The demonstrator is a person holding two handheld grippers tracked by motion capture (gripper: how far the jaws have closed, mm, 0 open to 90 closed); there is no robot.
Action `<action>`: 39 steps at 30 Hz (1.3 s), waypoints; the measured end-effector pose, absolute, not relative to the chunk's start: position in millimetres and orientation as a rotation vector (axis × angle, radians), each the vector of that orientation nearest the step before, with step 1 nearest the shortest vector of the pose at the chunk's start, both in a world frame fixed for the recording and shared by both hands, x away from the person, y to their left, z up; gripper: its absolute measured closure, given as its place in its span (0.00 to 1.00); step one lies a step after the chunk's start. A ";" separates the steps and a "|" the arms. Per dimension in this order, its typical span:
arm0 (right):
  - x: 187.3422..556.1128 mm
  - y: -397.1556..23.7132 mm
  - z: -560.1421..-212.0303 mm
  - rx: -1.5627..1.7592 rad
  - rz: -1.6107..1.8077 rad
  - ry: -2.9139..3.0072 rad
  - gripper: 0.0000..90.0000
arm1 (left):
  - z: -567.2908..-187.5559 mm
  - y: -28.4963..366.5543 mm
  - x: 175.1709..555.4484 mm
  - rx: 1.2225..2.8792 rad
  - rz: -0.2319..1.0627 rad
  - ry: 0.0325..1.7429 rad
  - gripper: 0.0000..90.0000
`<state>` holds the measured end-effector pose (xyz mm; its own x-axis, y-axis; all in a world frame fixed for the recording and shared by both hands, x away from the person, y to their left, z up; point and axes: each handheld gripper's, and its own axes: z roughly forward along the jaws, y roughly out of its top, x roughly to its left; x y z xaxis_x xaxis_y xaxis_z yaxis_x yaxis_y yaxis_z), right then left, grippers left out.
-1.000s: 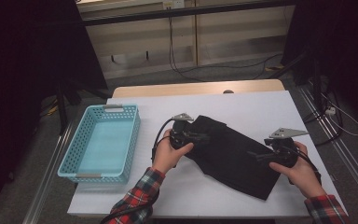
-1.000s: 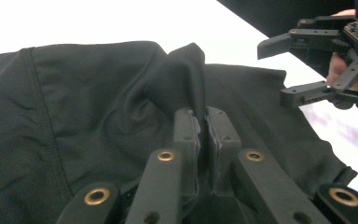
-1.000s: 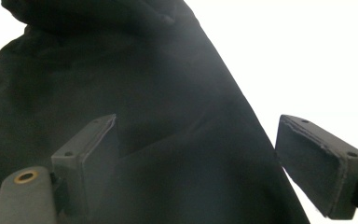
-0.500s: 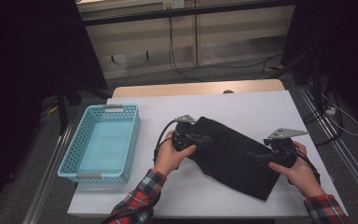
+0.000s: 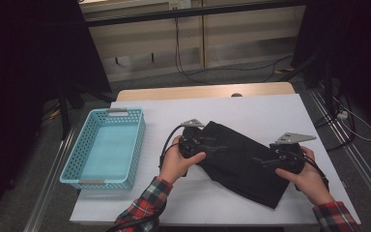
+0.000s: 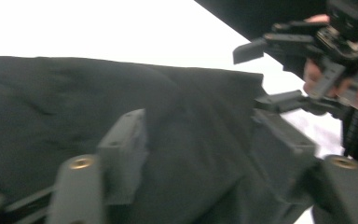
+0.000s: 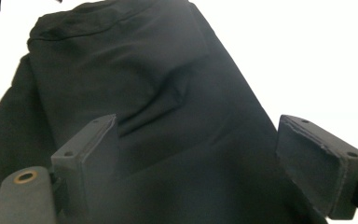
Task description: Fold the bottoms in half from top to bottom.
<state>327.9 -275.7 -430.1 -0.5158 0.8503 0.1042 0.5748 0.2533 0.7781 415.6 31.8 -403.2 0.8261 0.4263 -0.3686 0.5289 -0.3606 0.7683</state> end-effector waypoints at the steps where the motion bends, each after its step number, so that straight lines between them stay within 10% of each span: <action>1: 328.0 -274.2 -430.4 1.310 1.139 2.198 0.16 | -402.3 35.2 417.0 2.009 -0.085 0.708 0.33; 39: 377.8 -226.8 -454.9 1.317 1.111 2.266 0.74 | -403.3 100.6 427.9 2.092 0.202 0.818 0.20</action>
